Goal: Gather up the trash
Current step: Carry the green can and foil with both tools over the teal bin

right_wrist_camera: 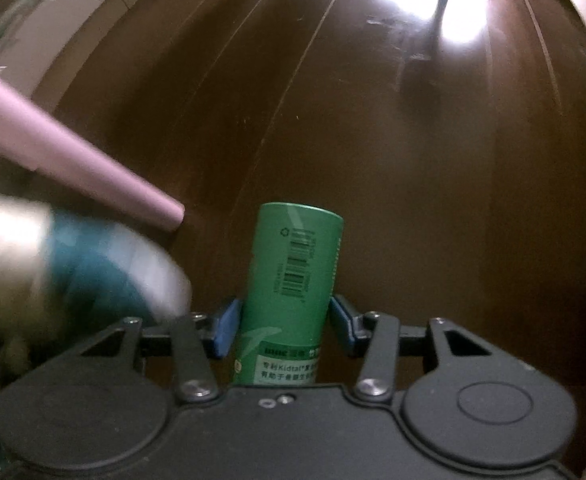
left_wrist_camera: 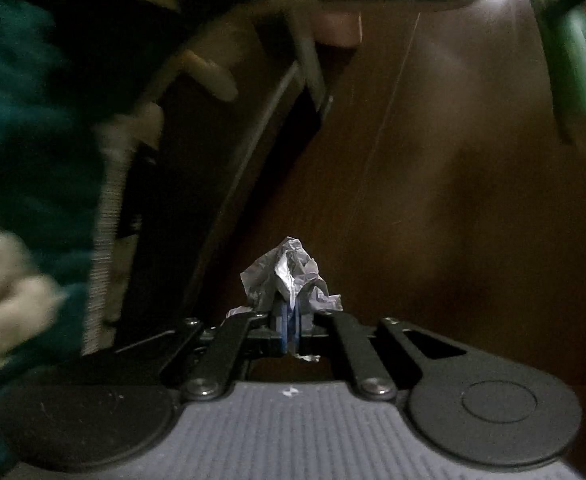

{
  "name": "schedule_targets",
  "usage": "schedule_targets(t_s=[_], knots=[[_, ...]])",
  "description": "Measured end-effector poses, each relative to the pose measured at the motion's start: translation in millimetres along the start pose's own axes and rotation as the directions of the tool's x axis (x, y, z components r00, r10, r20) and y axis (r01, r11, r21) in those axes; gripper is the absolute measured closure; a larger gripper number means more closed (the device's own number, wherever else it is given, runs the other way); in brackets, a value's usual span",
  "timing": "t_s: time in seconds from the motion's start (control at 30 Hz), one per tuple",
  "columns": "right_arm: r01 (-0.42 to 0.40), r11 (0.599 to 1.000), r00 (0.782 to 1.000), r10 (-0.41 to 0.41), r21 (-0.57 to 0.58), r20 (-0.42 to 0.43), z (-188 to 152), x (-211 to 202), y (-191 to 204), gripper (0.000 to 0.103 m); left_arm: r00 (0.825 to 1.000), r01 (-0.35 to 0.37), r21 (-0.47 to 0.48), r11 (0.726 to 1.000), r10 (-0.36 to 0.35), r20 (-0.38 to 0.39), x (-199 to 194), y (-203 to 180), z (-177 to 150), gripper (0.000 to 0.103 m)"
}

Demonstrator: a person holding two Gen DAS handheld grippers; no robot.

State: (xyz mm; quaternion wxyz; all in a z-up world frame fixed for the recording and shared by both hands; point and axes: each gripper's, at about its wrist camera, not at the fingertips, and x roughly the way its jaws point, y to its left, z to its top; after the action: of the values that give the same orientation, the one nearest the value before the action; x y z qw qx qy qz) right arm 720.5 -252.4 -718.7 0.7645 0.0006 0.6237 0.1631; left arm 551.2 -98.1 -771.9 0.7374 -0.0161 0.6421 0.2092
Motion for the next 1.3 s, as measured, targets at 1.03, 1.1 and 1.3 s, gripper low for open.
schedule_targets(t_s=[1.03,1.1,1.3], knots=[[-0.245,0.820,0.967,0.243,-0.518,-0.073,-37,-481,240,0.055,0.953,0.241,-0.289,0.927,-0.170,0.249,-541,270,13,0.100],[-0.259,0.794,0.962,0.262,-0.551,-0.075,-39,-498,266,0.055,0.950,0.259,-0.337,0.905,-0.176,0.258,-551,296,7,0.100],[-0.308,0.721,0.943,0.318,-0.621,-0.099,-47,-529,340,0.054,0.941,0.267,-0.434,0.861,-0.136,0.309,-587,368,-21,0.100]])
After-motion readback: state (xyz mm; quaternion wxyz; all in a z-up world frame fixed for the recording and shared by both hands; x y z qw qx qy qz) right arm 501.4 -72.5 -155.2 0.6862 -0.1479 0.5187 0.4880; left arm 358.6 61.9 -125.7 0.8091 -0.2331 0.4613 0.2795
